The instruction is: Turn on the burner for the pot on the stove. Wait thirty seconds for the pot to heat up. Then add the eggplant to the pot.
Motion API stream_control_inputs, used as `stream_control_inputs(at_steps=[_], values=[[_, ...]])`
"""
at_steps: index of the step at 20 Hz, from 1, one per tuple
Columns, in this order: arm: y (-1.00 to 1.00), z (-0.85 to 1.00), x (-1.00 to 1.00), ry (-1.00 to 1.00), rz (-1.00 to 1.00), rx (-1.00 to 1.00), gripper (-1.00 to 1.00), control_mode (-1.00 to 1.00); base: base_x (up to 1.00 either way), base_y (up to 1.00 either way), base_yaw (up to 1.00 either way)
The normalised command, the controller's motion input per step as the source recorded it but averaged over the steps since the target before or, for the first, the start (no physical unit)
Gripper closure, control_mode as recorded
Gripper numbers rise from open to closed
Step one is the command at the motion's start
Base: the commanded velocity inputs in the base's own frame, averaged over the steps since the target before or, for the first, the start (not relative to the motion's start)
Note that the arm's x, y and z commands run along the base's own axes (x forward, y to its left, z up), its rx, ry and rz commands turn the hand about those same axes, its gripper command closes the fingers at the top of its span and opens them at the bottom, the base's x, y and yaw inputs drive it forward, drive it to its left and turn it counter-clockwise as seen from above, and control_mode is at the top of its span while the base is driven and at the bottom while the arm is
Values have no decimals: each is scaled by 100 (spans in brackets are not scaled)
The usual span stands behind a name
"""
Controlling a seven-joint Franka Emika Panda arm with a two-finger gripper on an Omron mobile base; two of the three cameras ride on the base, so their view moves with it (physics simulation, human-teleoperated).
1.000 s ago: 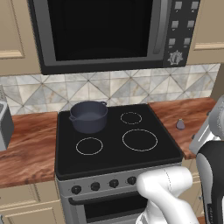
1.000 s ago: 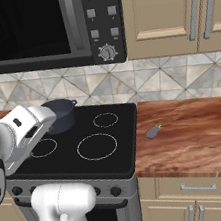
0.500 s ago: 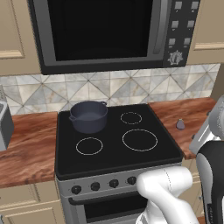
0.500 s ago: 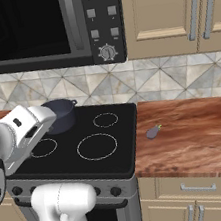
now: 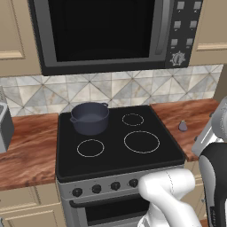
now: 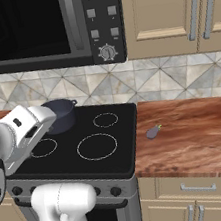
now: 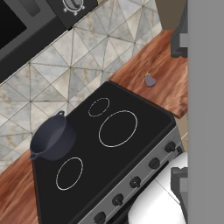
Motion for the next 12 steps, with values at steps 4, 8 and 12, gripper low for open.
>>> stream_control_inputs(at_steps=[4, 8, 12], values=[[0, 0, 0, 0, 0, 0, -100, -100, 0, 0, 0], [0, 0, 0, 0, 0, 0, -100, -100, 0, 0, 0], [0, 0, 0, 0, 0, 0, -100, -100, 0, 0, 0]])
